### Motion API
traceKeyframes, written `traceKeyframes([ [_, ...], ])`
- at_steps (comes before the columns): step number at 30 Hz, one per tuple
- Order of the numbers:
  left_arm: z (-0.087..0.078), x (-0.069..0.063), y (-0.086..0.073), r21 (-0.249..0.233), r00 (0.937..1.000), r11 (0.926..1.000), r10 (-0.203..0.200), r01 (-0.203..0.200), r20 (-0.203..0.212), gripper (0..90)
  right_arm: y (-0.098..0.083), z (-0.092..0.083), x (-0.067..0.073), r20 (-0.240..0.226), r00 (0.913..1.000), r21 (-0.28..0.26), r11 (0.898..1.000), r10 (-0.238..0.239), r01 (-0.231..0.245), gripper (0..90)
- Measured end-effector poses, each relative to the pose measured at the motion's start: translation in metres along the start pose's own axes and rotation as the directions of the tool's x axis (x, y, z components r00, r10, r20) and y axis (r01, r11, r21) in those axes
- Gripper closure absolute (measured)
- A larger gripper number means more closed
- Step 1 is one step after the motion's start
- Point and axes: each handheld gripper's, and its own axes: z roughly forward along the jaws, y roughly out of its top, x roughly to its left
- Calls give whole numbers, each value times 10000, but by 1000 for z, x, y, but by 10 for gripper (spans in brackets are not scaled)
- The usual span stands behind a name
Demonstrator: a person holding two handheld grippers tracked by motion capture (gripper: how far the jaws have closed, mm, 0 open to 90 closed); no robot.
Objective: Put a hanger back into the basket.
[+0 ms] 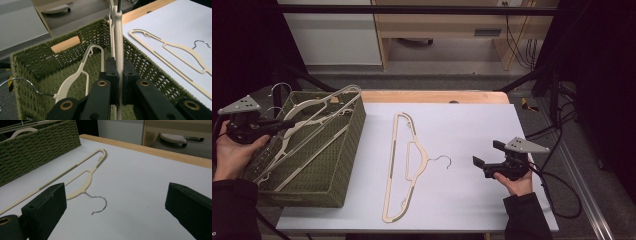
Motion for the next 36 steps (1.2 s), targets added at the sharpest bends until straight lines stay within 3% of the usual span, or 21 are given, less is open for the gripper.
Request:
traceKeyframes([
  [13, 7, 8, -21, 346, 9993, 9987, -387, 386, 7, 862, 0, 2, 1, 74, 10000, 2, 10000, 21, -21, 43],
  [21, 26, 5, -37, 648, 9946, 9925, -1039, 1033, 64, 861, -1, 2, 1, 66, 10000, 28, 10000, 17, -17, 43],
  [24, 38, 5, -51, 795, 9894, 9863, -1449, 1442, 34, 860, -1, 2, 1, 62, 10000, 27, 10000, 20, -20, 43],
  [28, 49, 2, -56, 1147, 9887, 9820, -1481, 1499, -241, 855, -1, 2, 1, 33, 10000, 100, 9999, -29, 28, 43],
  [31, 52, 1, -57, 1134, 9875, 9813, -1519, 1557, -413, 851, -1, 2, 1, 61, 10000, 42, 10000, 24, -25, 43],
  [33, 52, 2, -58, 1113, 9849, 9798, -1594, 1661, -670, 848, 0, 1, 1, 53, 10000, 11, 10000, -13, 13, 43],
  [36, 52, 4, -59, 1067, 9757, 9760, -1757, 1900, -1307, 836, 0, 1, 1, 64, 10000, 22, 10000, 9, -9, 43],
])
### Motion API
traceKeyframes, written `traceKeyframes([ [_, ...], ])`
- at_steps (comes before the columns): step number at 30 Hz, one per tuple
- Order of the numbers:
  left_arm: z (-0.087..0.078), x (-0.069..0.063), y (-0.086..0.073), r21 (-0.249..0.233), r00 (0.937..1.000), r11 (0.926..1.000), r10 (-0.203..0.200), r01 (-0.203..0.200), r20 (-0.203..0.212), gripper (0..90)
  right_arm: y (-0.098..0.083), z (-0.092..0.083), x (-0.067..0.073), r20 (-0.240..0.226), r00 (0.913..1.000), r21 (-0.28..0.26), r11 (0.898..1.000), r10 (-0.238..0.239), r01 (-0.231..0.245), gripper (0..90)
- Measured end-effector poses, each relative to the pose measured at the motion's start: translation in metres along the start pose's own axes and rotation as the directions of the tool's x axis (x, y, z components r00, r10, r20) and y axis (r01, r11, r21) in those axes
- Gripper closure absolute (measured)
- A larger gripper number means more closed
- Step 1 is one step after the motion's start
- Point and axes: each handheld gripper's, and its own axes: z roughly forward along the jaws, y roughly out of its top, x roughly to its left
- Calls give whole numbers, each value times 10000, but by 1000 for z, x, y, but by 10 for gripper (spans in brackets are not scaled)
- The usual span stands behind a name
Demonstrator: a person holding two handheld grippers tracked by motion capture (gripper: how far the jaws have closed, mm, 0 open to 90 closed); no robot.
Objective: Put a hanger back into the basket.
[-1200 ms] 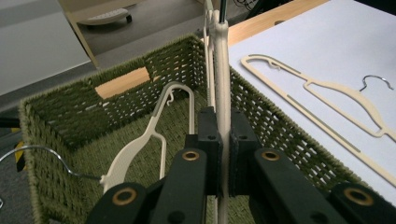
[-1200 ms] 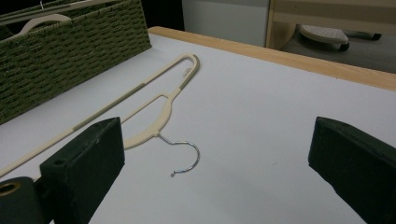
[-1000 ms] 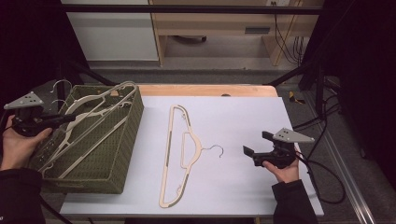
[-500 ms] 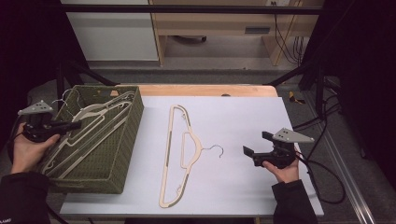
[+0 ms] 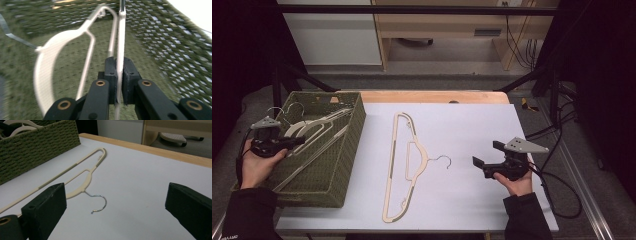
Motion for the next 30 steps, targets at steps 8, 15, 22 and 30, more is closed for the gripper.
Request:
traceKeyframes([
  [8, 5, 9, 0, 727, 9895, 9967, -245, 351, -1425, 805, 0, 1, 1, -15, 10000, 64, 10000, 6, -6, 43],
  [15, 9, 14, -3, 1002, 9804, 9922, -535, 735, -1896, 797, 0, 1, 1, -24, 10000, 29, 10000, 13, -13, 43],
  [22, 11, 19, -12, 1488, 9726, 9844, -586, 938, -2251, 772, 0, 1, 1, -35, 10000, 53, 10000, 25, -25, 43],
  [30, 7, 23, -20, 1404, 9741, 9834, -834, 1145, -2103, 746, -1, 3, 1, -23, 10000, 93, 10000, -17, 17, 43],
])
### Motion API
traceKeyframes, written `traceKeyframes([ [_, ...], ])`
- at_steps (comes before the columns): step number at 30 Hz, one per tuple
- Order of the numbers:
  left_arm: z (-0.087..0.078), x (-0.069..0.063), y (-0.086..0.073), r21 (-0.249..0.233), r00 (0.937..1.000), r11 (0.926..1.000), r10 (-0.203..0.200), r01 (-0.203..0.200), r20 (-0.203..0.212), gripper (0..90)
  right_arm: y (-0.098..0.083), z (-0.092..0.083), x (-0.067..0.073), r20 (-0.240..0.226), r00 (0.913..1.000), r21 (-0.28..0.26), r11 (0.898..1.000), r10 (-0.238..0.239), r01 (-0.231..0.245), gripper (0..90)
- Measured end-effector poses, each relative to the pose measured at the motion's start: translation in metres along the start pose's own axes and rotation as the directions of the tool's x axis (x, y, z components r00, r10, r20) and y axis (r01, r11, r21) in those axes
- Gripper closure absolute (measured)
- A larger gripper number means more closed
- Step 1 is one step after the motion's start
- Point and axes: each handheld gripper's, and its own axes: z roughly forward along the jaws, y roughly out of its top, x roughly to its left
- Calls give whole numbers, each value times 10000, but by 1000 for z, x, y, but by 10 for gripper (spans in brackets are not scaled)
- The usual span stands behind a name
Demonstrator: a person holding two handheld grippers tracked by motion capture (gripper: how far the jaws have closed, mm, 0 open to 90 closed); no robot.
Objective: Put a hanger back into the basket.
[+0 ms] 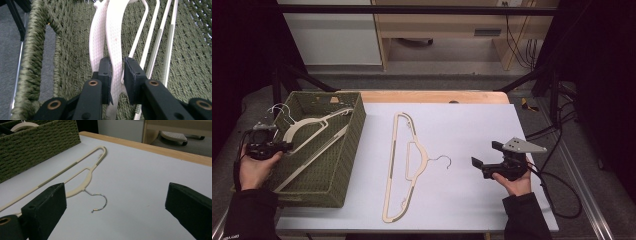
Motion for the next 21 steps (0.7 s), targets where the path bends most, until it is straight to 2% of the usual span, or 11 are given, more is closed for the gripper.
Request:
traceKeyframes([
  [3, -5, -2, 0, -112, 9999, 9998, 138, -137, 76, 725, 0, -1, -1, 6, 10000, 9, 10000, -33, 33, 43],
  [7, -12, -4, 2, -351, 10000, 9994, 47, -44, 79, 680, 0, -1, 0, 24, 10000, -25, 10000, -10, 10, 43],
  [8, -19, -4, 3, -687, 9998, 9976, 17, -3, 211, 659, 1, -2, 0, 12, 10000, -46, 10000, 36, -36, 42],
  [10, -27, -5, 4, -1070, 9986, 9940, -155, 209, 512, 659, 1, -2, -1, 24, 10000, -62, 10000, 34, -34, 41],
  [12, -31, -6, 5, -1190, 9986, 9928, -49, 111, 523, 650, 1, -2, -1, 28, 10000, -78, 10000, 31, -30, 41],
  [13, -39, -9, 7, -1486, 9981, 9889, 100, -8, 612, 644, 1, -3, -1, 39, 10000, -93, 10000, 11, -11, 40],
  [18, -62, -23, 11, -2456, 9948, 9693, 356, -112, 950, 598, 2, -3, 0, 6, 10000, -123, 9999, 24, -24, 40],
  [19, -62, -23, 11, -2456, 9948, 9693, 356, -112, 950, 588, 2, -3, 0, 8, 10000, -118, 9999, 17, -17, 40],
  [20, -71, -29, 13, -2862, 9927, 9579, 570, -244, 1063, 576, 2, -3, 0, 9, 10000, -114, 9999, 19, -19, 40],
  [21, -71, -29, 13, -2862, 9927, 9579, 570, -244, 1063, 560, 2, -3, 0, 9, 10000, -114, 9999, 19, -19, 40],
])
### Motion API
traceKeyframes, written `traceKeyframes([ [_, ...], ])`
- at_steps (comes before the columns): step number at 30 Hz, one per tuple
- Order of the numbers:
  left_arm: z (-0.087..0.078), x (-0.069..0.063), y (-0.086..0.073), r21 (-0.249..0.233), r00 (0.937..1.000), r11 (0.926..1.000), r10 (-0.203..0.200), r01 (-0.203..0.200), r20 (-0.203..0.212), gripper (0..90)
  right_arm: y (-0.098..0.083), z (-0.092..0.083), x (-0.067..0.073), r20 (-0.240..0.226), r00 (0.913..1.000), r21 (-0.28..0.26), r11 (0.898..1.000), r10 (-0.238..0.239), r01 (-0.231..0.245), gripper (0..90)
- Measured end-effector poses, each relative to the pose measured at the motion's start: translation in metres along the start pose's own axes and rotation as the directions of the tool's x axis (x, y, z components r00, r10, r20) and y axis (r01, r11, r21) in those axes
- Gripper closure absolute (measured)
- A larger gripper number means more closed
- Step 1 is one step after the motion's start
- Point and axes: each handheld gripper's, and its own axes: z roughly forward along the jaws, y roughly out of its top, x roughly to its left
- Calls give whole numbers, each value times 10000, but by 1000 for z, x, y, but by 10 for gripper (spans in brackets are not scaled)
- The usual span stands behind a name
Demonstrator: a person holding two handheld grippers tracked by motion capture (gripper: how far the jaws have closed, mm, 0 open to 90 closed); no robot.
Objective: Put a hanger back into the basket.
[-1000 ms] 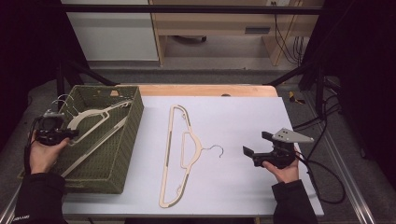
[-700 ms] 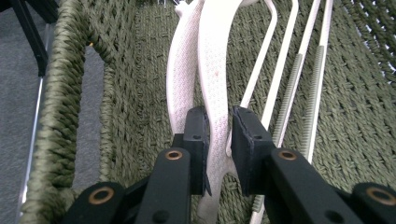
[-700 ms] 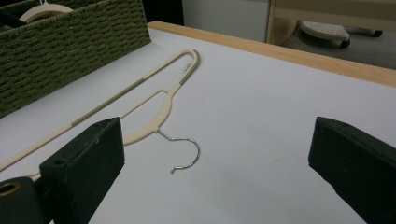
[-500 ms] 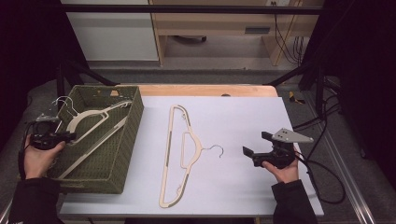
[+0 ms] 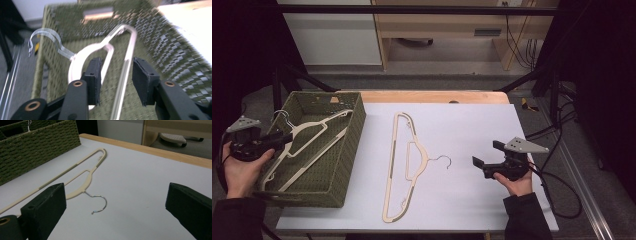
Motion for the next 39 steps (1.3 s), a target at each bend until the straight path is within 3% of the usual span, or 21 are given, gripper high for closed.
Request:
traceKeyframes([
  [2, -10, -10, 6, -654, 9998, 9978, 104, -91, 184, 529, 0, 0, 0, -4, 10000, -6, 10000, 1, -1, 38],
  [3, -10, -10, 6, -654, 9998, 9978, 104, -91, 184, 500, 0, 0, 0, -3, 10000, -8, 10000, 1, -1, 38],
  [5, -18, -19, 10, -1283, 9987, 9917, -44, 109, 505, 452, 0, 0, 0, 0, 10000, -47, 10000, 0, 0, 38],
  [6, -18, -19, 10, -1283, 9987, 9917, -44, 109, 505, 427, 0, 0, 0, 0, 10000, -47, 10000, 0, 0, 38],
  [7, -20, -28, 12, -1566, 9985, 9877, 106, -21, 540, 403, 0, -1, 0, -11, 10000, -53, 10000, -5, 5, 35],
  [10, -21, -41, 14, -1820, 9965, 9832, 299, -151, 785, 367, 0, -1, 0, -19, 10000, -39, 10000, -3, 3, 32],
  [15, -16, -79, 12, -2519, 9835, 9676, 633, -189, 1692, 254, 0, 2, 1, -83, 9999, -75, 9999, 73, -74, 29],
  [18, -10, -102, 10, -2709, 9753, 9618, 966, -401, 1985, 204, 0, 4, 2, -179, 9998, -136, 9998, 129, -132, 30],
  [20, -8, -110, 8, -2722, 9721, 9610, 1093, -499, 2075, 170, 0, 6, 2, -259, 9996, -124, 9999, 117, -120, 35],
  [22, -3, -125, 5, -2700, 9650, 9611, 1242, -590, 2311, 155, -1, 8, 3, -266, 9996, -124, 9998, 120, -123, 35],
  [23, 3, -140, 1, -2669, 9577, 9613, 1381, -682, 2526, 130, -1, 10, 4, -250, 9996, -75, 9999, 103, -105, 33],
  [30, 28, -193, -14, -2185, 9313, 9693, 1797, -1127, 3169, 118, -1, 12, 7, -410, 9992, -47, 10000, -31, 29, 34],
  [35, 52, -226, -26, -1494, 9114, 9769, 1979, -1530, 3607, 125, -1, 13, 8, -339, 9994, 0, 10000, -41, 41, 33],
  [39, 71, -250, -39, -953, 8993, 9782, 2074, -1848, 3850, 142, -2, 12, 7, -354, 9992, 51, 9999, -162, 164, 32],
])
